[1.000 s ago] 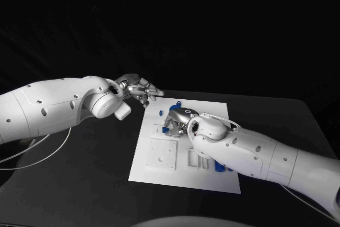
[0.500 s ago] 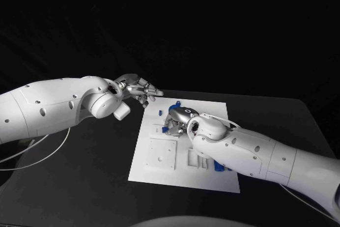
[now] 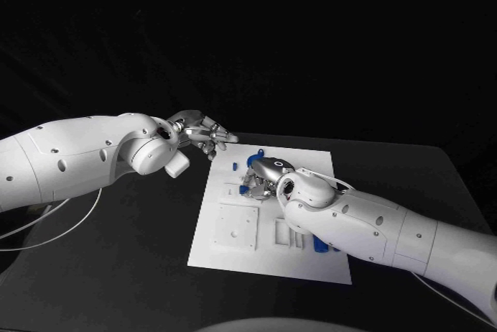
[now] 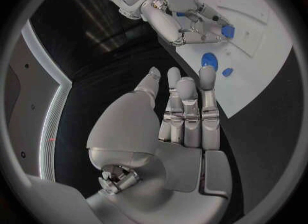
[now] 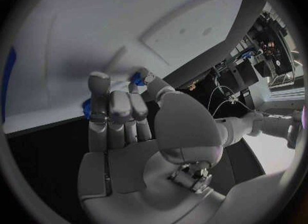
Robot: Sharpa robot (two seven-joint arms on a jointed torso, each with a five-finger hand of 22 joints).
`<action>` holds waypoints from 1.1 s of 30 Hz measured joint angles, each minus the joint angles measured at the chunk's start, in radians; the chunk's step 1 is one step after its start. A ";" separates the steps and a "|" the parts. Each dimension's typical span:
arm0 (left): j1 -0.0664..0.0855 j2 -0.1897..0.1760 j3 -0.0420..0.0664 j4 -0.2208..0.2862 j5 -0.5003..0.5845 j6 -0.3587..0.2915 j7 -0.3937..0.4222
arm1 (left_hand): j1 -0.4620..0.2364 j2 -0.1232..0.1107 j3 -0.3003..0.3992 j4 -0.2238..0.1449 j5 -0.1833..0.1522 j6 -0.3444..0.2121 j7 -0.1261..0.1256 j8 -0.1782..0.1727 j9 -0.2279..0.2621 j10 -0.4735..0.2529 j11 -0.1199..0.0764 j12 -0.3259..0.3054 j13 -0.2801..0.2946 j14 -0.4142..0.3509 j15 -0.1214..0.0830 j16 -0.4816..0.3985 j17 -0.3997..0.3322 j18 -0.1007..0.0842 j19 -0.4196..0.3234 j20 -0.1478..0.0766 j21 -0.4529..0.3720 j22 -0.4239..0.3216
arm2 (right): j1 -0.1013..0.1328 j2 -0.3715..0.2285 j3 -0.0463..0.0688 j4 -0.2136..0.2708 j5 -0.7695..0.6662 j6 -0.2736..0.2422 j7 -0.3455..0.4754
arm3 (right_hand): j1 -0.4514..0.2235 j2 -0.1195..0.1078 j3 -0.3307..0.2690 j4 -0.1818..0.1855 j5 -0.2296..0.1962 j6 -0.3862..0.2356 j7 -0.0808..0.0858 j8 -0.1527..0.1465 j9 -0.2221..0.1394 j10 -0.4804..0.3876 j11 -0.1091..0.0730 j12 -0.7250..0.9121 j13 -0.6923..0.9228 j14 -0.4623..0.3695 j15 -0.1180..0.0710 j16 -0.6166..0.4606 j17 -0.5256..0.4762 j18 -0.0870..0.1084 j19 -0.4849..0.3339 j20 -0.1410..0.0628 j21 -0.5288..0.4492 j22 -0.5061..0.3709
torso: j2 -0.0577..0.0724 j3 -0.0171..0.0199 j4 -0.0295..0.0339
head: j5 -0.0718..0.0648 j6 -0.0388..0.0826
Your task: Assemble the parts on the task board
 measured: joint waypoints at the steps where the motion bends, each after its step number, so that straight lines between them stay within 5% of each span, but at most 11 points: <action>1: 0.000 -0.002 -0.001 -0.002 -0.001 0.007 0.001 | 0.000 0.000 0.000 0.000 0.002 0.019 -0.005 0.011 0.005 0.000 0.000 0.000 0.000 0.000 0.000 0.006 0.002 0.000 0.000 0.000 0.000 0.000 | 0.000 -0.007 0.000 0.008 0.002 -0.004 -0.001 | 0.000 0.000 -0.004 0.004 0.000 0.000 0.000 0.000 0.000 0.000 0.000 0.000 0.000 0.000 0.000 0.000 0.000 0.000 0.000 0.000 0.000 0.000 | 0.000 0.0001 -0.0004 | 0.000 0.002; 4: 0.000 -0.007 -0.005 -0.006 -0.002 0.032 0.006 | -0.021 0.016 -0.003 0.003 0.142 0.054 -0.018 0.031 0.032 0.000 0.000 0.004 0.007 0.006 -0.006 0.038 0.020 0.000 0.000 0.000 0.000 0.000 | 0.000 -0.030 0.001 0.038 0.009 -0.011 -0.003 | 0.000 0.000 -0.007 0.009 0.000 0.002 -0.002 0.000 -0.001 0.000 0.000 -0.004 0.000 0.000 0.000 0.000 -0.001 0.000 0.000 0.000 0.000 0.000 | 0.000 0.0000 -0.0017 | -0.001 0.007; 6: -0.002 -0.010 -0.007 -0.007 -0.002 0.052 0.012 | -0.042 0.011 -0.010 -0.004 0.183 0.061 -0.026 0.048 0.062 0.000 -0.005 0.040 0.034 0.002 -0.009 0.064 0.036 0.000 0.000 -0.001 0.004 0.000 | -0.001 -0.045 0.005 0.056 0.014 -0.015 -0.004 | 0.000 -0.001 -0.008 0.014 0.000 0.003 -0.003 -0.002 -0.002 0.000 0.000 -0.004 0.000 0.000 0.000 0.000 -0.001 0.000 0.002 -0.002 0.000 0.000 | 0.000 -0.0002 -0.0028 | -0.001 0.011; 8: -0.004 -0.013 -0.008 -0.008 -0.003 0.069 0.018 | -0.064 0.012 -0.013 -0.030 0.221 0.039 -0.035 0.096 0.132 -0.028 -0.013 0.103 0.085 -0.015 -0.014 0.095 0.052 0.000 -0.010 -0.011 0.015 0.000 | -0.001 -0.059 0.010 0.072 0.019 -0.016 -0.005 | -0.001 -0.007 -0.006 0.018 0.000 0.004 -0.004 -0.002 -0.002 0.000 0.000 -0.004 -0.001 0.000 0.000 0.000 -0.001 0.000 0.004 -0.004 0.000 0.000 | -0.001 -0.0003 -0.0034 | -0.002 0.014; 10: -0.009 -0.017 -0.010 -0.010 -0.003 0.097 0.027 | -0.076 0.004 -0.002 -0.062 0.358 0.019 -0.046 0.169 0.221 -0.062 -0.017 0.145 0.116 -0.041 -0.014 0.115 0.058 0.000 -0.030 -0.012 0.019 0.000 | -0.001 -0.079 0.019 0.095 0.027 -0.018 -0.006 | 0.000 -0.009 -0.006 0.018 0.000 0.005 -0.004 -0.002 -0.002 0.000 0.000 -0.004 -0.001 0.000 0.000 0.000 -0.001 0.000 0.004 -0.004 0.000 0.000 | -0.002 -0.0006 -0.0035 | -0.002 0.015; 12: -0.013 -0.019 -0.012 -0.012 -0.003 0.120 0.035 | -0.103 0.003 0.011 -0.078 0.409 -0.012 -0.052 0.229 0.304 -0.087 -0.018 0.175 0.135 -0.061 -0.013 0.140 0.065 0.000 -0.045 -0.009 0.028 0.000 | 0.000 -0.096 0.027 0.114 0.035 -0.018 -0.007 | 0.000 -0.009 -0.006 0.018 0.000 0.005 -0.005 -0.002 -0.002 0.001 0.001 -0.004 -0.001 0.000 0.000 0.000 -0.002 0.000 0.004 -0.004 0.000 0.000 | -0.003 -0.0005 -0.0035 | -0.002 0.018; 14: -0.017 -0.019 -0.014 -0.014 -0.004 0.145 0.042 | -0.130 0.000 0.021 -0.087 0.416 -0.044 -0.060 0.288 0.393 -0.100 -0.021 0.210 0.152 -0.063 -0.013 0.176 0.079 0.000 -0.048 -0.006 0.043 0.000 | 0.000 -0.116 0.040 0.136 0.044 -0.018 -0.008 | 0.000 -0.009 -0.006 0.018 0.000 0.005 -0.005 -0.002 -0.003 0.001 0.001 -0.004 -0.001 0.000 0.000 0.000 -0.002 0.000 0.004 -0.004 0.000 0.000 | -0.004 -0.0003 -0.0036 | -0.001 0.019; 20: -0.032 -0.017 -0.017 -0.018 -0.013 0.189 0.056 | -0.164 -0.007 0.030 -0.044 0.336 -0.081 -0.073 0.370 0.562 -0.113 -0.030 0.278 0.177 -0.063 -0.013 0.255 0.106 0.000 -0.060 -0.013 0.080 0.000 | 0.001 -0.169 0.078 0.199 0.073 -0.017 -0.011 | 0.003 -0.011 -0.008 0.025 0.000 0.004 -0.005 -0.002 -0.004 0.001 0.001 -0.004 -0.001 0.000 0.000 -0.002 -0.003 0.000 0.004 -0.004 0.000 0.000 | -0.009 0.0023 -0.0064 | 0.005 0.024; 23: -0.042 -0.014 -0.019 -0.021 -0.023 0.198 0.060 | -0.172 -0.015 0.040 -0.019 0.328 -0.089 -0.072 0.358 0.629 -0.127 -0.023 0.306 0.177 -0.067 -0.017 0.278 0.079 0.000 -0.070 -0.009 0.101 0.000 | 0.001 -0.196 0.098 0.232 0.089 -0.016 -0.013 | 0.005 -0.013 -0.009 0.032 0.000 0.004 -0.005 -0.002 -0.004 0.001 0.001 -0.004 -0.001 0.000 0.000 -0.004 -0.003 0.000 0.004 -0.004 0.000 0.000 | -0.010 0.0046 -0.0087 | 0.007 0.025; 27: -0.060 -0.005 -0.022 -0.025 -0.040 0.204 0.066 | -0.176 -0.019 0.037 0.004 0.298 -0.087 -0.064 0.314 0.634 -0.137 -0.019 0.309 0.164 -0.081 -0.012 0.276 0.025 0.000 -0.082 -0.004 0.101 0.000 | 0.002 -0.231 0.125 0.273 0.115 -0.010 -0.016 | 0.005 -0.013 -0.009 0.032 0.000 0.004 -0.005 -0.002 -0.004 0.001 0.001 -0.004 -0.001 0.000 0.000 -0.004 -0.003 0.000 0.004 -0.004 0.000 0.000 | -0.012 0.0072 -0.0111 | 0.009 0.027; 33: -0.084 0.007 -0.023 -0.034 -0.056 0.201 0.078 | -0.181 -0.024 0.028 0.014 0.290 -0.089 -0.061 0.284 0.647 -0.150 -0.015 0.321 0.157 -0.098 -0.008 0.279 -0.056 0.000 -0.082 -0.004 0.105 0.000 | 0.003 -0.264 0.140 0.305 0.152 0.008 -0.019 | 0.005 -0.013 -0.012 0.035 0.008 0.004 -0.005 -0.002 -0.004 0.001 0.001 -0.008 -0.001 0.000 0.000 -0.004 -0.003 0.000 0.004 -0.004 0.000 0.000 | -0.012 0.0085 -0.0138 | 0.007 0.029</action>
